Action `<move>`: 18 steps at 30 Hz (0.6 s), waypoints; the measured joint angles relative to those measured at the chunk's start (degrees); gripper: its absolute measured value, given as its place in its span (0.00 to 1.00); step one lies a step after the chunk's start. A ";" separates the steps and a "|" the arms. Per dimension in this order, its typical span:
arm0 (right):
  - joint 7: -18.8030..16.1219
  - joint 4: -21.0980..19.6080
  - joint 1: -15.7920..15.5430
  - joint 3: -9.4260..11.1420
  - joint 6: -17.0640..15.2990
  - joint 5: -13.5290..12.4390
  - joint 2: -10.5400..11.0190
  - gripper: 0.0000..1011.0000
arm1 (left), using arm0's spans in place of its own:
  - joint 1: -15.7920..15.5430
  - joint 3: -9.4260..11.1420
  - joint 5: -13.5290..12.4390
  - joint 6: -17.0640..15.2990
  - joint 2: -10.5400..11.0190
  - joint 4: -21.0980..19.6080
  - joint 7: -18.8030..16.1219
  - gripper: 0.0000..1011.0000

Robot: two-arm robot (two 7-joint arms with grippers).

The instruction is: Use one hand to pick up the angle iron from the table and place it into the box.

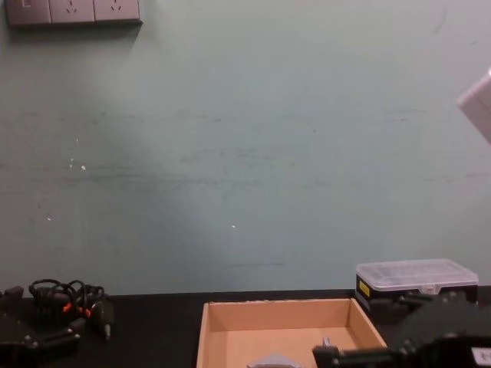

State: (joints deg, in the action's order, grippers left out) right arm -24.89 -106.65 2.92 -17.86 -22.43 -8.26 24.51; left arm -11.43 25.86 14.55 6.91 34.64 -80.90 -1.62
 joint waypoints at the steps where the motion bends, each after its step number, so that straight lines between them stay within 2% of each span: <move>1: -0.05 -0.71 -0.90 0.15 -0.10 -0.46 0.59 0.99 | 0.00 0.00 0.00 0.00 0.00 0.00 0.00 0.99; 7: -0.30 -2.83 -4.11 0.10 -0.06 -1.60 2.95 0.99 | 0.00 0.00 0.00 0.00 0.00 0.00 0.00 0.99; 18: -1.12 -4.08 -7.94 -1.14 1.20 -2.87 6.80 0.99 | 0.00 0.00 0.00 0.00 0.00 0.00 0.00 0.99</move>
State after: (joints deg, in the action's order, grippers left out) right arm -26.01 -110.73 -5.02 -19.00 -21.22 -11.13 31.31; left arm -11.43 25.86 14.55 6.91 34.65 -80.90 -1.62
